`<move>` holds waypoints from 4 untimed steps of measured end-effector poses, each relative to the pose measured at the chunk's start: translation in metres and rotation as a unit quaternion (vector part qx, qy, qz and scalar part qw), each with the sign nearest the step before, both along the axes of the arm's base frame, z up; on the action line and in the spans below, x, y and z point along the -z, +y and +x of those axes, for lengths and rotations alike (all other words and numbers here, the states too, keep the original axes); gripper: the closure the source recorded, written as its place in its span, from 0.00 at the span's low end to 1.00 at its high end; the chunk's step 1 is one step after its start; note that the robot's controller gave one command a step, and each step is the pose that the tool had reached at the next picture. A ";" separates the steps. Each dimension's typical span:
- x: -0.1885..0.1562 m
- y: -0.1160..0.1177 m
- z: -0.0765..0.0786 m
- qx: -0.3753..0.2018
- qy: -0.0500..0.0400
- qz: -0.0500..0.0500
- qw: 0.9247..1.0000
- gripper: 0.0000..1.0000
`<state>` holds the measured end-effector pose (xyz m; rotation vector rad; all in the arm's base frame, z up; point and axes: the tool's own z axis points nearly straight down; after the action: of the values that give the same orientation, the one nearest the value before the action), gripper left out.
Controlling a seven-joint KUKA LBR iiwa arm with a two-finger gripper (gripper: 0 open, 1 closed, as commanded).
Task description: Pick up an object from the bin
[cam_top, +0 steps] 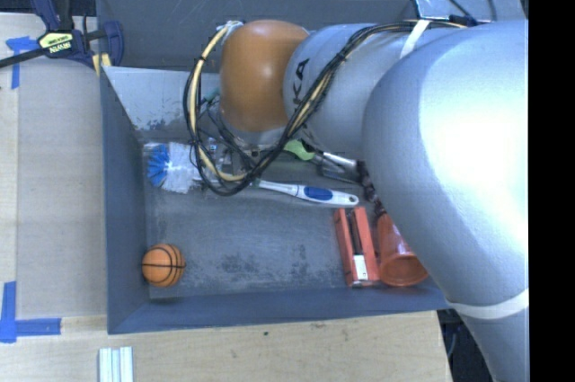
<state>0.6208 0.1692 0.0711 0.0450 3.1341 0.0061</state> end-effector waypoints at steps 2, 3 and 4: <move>-0.029 0.000 0.000 0.000 -0.001 0.000 1.000 1.00; -0.039 0.000 0.000 0.000 -0.001 0.000 1.000 1.00; -0.047 -0.001 -0.001 0.000 0.001 0.000 1.000 1.00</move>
Offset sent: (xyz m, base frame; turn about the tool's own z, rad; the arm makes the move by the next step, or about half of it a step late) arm 0.0000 0.0000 0.0397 0.0000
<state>0.6200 0.1684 0.1185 0.0461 3.1360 0.0053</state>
